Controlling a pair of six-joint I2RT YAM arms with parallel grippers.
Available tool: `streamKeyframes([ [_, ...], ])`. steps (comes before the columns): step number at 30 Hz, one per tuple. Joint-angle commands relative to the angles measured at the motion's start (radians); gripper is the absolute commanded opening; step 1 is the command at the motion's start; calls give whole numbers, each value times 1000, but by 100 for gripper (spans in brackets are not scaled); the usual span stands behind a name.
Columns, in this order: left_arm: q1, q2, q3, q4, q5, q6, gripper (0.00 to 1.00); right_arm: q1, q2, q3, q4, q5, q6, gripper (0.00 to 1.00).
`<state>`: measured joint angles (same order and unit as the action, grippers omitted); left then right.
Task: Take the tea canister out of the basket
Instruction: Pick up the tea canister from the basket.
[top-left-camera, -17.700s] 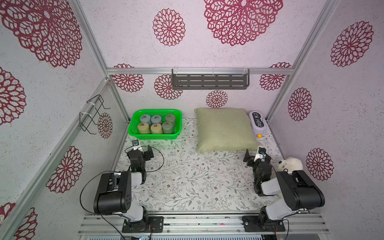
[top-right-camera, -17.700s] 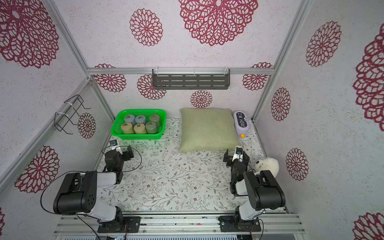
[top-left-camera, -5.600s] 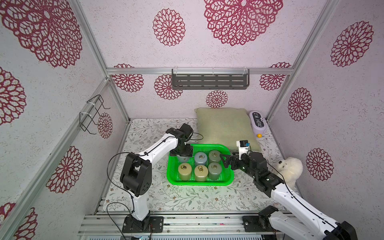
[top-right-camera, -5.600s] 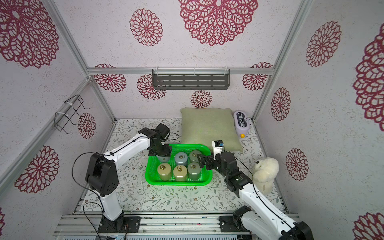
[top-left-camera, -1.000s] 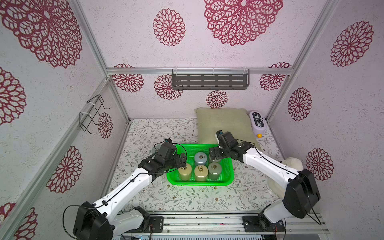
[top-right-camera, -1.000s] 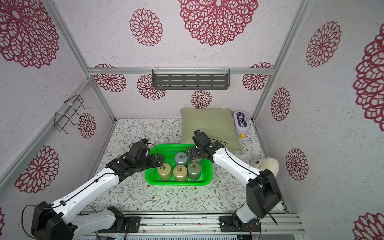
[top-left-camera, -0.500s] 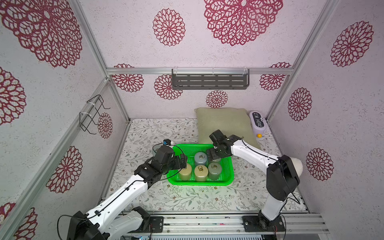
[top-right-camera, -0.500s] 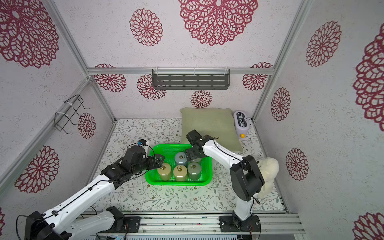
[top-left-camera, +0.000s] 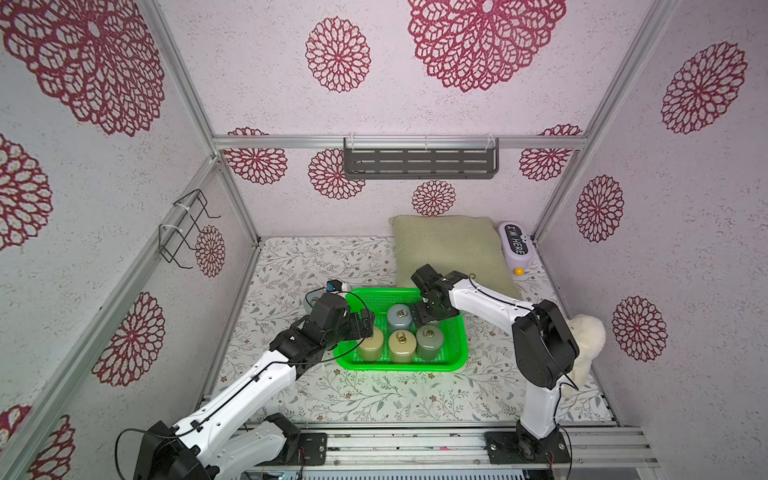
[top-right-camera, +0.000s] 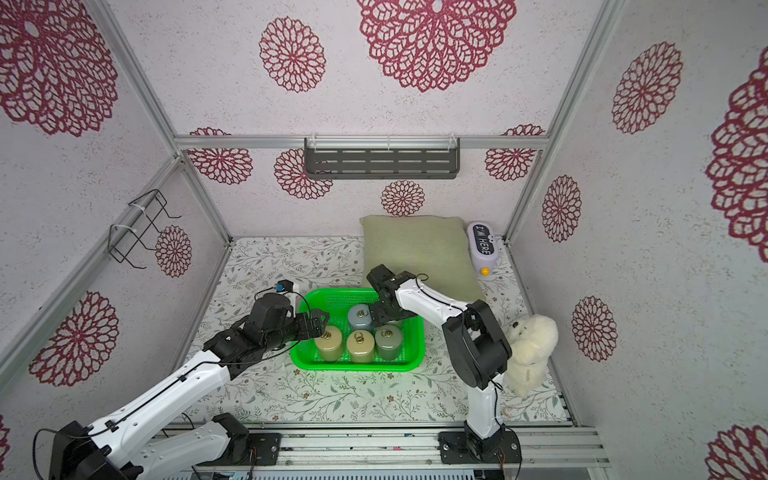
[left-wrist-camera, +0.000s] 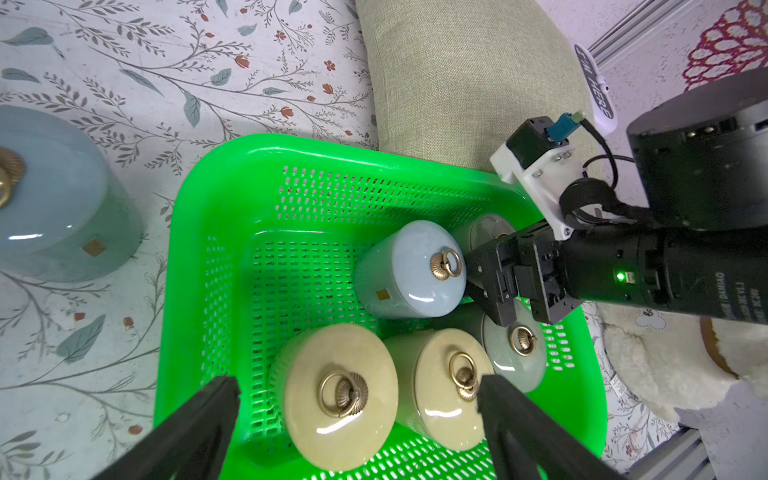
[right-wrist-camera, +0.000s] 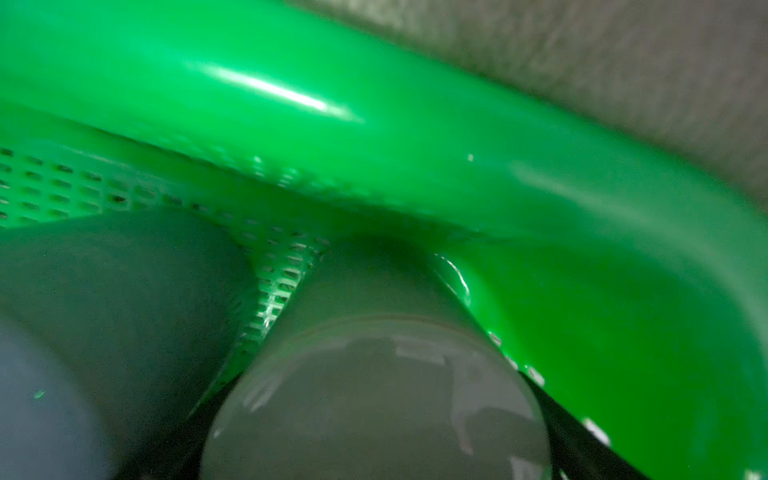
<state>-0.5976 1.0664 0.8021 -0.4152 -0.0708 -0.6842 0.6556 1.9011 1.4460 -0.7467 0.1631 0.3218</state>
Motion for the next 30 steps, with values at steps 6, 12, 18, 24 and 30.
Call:
streamKeyframes([
  [6, -11, -4, -19, 38, -12, 9, 98, 7, 35, 32, -3, 36, -1, 87],
  [12, -12, -3, -19, 37, -14, 7, 97, 12, 13, 20, 11, 12, 9, 75],
  [18, -11, -3, -18, 39, -12, 5, 97, 16, -65, 41, -7, 12, 18, 73],
  [24, -11, -6, -14, 39, -6, 4, 97, 15, -118, 69, -41, 29, 19, 73],
  [30, -11, -13, -17, 35, -6, 2, 97, 13, -183, 95, -82, 36, 23, 73],
])
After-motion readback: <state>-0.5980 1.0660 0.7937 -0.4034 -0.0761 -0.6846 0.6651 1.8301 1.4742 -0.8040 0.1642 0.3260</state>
